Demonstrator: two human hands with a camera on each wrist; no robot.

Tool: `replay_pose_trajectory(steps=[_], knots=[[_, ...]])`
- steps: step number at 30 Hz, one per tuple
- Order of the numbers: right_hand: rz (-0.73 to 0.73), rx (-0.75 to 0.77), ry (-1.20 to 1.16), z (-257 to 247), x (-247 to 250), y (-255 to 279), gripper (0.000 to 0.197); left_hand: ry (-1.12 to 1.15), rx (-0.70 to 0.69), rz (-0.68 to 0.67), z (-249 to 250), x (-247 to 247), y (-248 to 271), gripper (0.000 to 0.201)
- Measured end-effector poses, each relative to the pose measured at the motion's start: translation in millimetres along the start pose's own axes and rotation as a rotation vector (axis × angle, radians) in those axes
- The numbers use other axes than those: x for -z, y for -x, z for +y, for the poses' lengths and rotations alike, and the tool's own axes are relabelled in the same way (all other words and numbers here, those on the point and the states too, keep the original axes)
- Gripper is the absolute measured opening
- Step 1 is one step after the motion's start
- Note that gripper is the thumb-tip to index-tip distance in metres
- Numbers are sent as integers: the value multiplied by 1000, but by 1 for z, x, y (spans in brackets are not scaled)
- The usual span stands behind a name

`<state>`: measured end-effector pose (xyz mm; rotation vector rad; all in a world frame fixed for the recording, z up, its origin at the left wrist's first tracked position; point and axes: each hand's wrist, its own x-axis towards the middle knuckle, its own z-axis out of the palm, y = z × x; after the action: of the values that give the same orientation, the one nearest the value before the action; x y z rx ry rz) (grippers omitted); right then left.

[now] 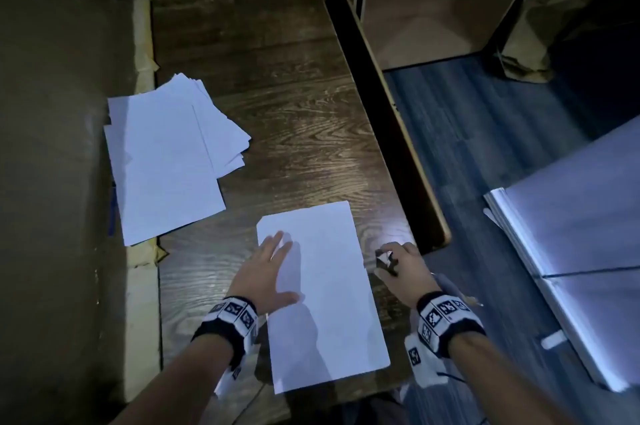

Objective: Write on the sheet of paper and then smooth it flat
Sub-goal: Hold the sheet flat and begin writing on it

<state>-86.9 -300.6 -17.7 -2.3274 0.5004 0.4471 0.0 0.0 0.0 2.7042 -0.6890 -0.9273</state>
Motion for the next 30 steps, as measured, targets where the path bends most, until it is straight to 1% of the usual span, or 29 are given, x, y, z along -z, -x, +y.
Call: replay_pose_trajectory(steps=[2,4,6,9,11,13,14,15,17,18,19,21,23,26,28,30], knots=[[32,-17,45,-3,-4,-8,30,1,-6,23,0,-5,-9,121],[28,-29,72,-5,-6,-12,21,-23,-17,20,-1,-10,-18,125],[57,3,110,-4,-10,-15,14,-58,-36,1,-3,-20,-20,126],[99,22,71,-6,-10,-15,2,-43,-40,1,-4,-30,-15,126],[106,20,-16,-18,-6,-11,4,-54,-75,8,1,-38,-10,124],[96,45,-117,-34,-6,-7,12,-42,-131,14,8,-49,-8,117],[84,66,-155,-42,-8,-7,13,4,-149,44,10,-54,-8,110],[65,88,-170,-49,-13,-8,12,75,-158,109,9,-57,-9,100],[3,151,-147,-59,-23,-15,11,205,-114,273,3,-55,-9,82],[-30,190,-115,-63,-29,-20,12,223,-73,329,-4,-52,-11,78],[-54,236,-75,-69,-33,-24,13,217,-30,338,-12,-47,-13,80],[-87,337,-3,-81,-42,-33,16,169,12,253,-26,-39,-16,91],[-120,401,26,-92,-51,-41,18,99,-5,177,-32,-32,-19,98],[-164,375,39,-106,-63,-54,22,25,-34,167,-33,-29,-22,104],[-165,363,58,-115,-69,-60,19,-10,-21,174,-34,-29,-25,107],[-158,391,107,-121,-76,-64,17,-31,-23,180,-35,-28,-27,108]])
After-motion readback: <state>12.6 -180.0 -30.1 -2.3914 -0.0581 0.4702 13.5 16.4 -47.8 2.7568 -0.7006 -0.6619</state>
